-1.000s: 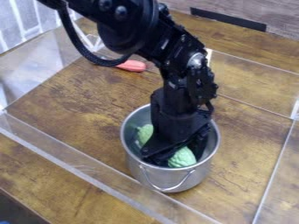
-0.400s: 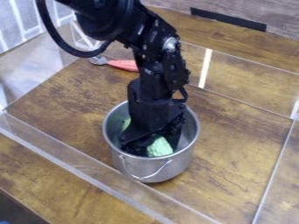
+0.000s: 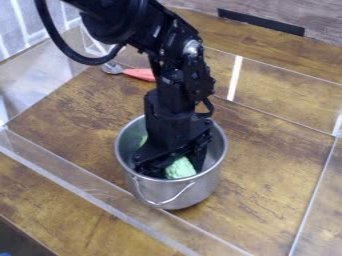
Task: Remove the green object from the silver pot and put it on the table
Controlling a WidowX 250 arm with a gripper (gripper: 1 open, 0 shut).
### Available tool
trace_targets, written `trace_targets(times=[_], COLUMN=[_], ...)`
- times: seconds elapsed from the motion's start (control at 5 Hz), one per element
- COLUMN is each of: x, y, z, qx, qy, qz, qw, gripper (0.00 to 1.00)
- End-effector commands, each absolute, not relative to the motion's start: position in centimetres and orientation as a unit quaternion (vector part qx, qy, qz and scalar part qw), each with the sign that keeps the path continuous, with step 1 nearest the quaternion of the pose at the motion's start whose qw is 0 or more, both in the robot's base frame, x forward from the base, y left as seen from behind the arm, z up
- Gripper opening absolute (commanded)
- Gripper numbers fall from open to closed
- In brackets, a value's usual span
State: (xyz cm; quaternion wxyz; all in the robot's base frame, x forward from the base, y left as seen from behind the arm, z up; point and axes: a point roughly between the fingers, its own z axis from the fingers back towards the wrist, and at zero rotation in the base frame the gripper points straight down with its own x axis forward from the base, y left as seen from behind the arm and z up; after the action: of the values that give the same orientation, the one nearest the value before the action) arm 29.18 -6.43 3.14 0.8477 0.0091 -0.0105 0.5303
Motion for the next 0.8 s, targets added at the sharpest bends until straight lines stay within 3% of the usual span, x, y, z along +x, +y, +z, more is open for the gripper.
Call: trace_targets(times=[0.0,0.6], x=[28.9,29.5], y=[-7.1,-8.3], z=[5.2,6.5], qx=[-0.006,-0.01], qy=[-0.023,-0.007], qz=[0.495,0.457], qw=[0.868,0.889], gripper=[0.0,0.0])
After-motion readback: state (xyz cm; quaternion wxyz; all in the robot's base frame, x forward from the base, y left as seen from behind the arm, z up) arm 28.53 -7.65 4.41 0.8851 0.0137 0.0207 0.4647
